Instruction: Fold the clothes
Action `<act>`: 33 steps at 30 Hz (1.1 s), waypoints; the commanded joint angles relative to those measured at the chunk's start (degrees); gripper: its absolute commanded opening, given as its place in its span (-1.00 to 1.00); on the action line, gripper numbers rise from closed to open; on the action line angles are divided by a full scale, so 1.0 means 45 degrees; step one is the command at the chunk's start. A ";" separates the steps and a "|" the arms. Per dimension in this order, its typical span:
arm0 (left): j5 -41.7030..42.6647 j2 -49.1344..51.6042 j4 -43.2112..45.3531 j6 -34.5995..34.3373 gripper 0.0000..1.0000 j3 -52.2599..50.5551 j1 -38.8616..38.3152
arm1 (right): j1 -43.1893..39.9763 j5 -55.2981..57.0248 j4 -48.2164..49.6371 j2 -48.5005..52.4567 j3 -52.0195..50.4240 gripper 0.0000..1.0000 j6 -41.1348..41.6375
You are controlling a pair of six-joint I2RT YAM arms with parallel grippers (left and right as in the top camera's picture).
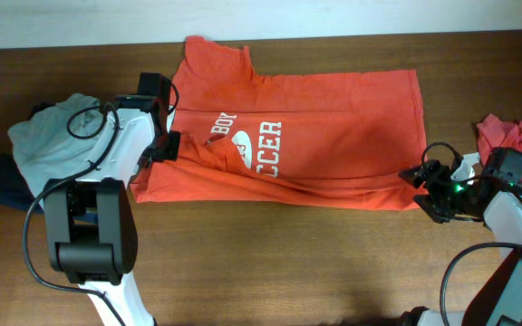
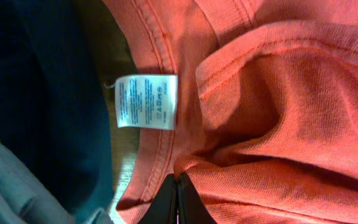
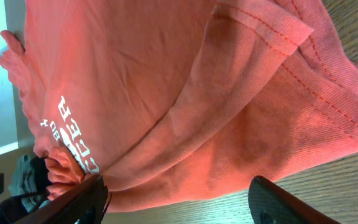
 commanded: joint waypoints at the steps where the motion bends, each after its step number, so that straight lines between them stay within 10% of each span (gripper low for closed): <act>1: -0.0403 0.0073 0.0476 -0.0024 -0.87 0.0209 0.0000 | 0.0000 0.0073 0.0000 0.0044 0.0204 0.55 -0.0141; 4: -0.0408 0.0097 0.0753 -0.0019 -0.60 0.0209 0.0000 | 0.0000 0.0073 0.0000 0.0044 0.0204 0.55 -0.0136; 7: -0.0418 0.0102 0.0767 -0.0024 0.29 0.0209 -0.0005 | 0.0000 0.0073 0.0000 0.0044 0.0204 0.55 -0.0141; 23: -0.0345 0.0102 0.1010 -0.0024 0.51 0.0209 -0.0005 | 0.0092 0.1792 -0.0175 0.0044 0.0204 0.50 -0.2079; 33: 0.0797 0.0102 0.1773 -0.0024 0.53 0.0209 -0.0015 | 0.1758 0.4012 0.1287 0.0369 0.0199 0.27 0.0209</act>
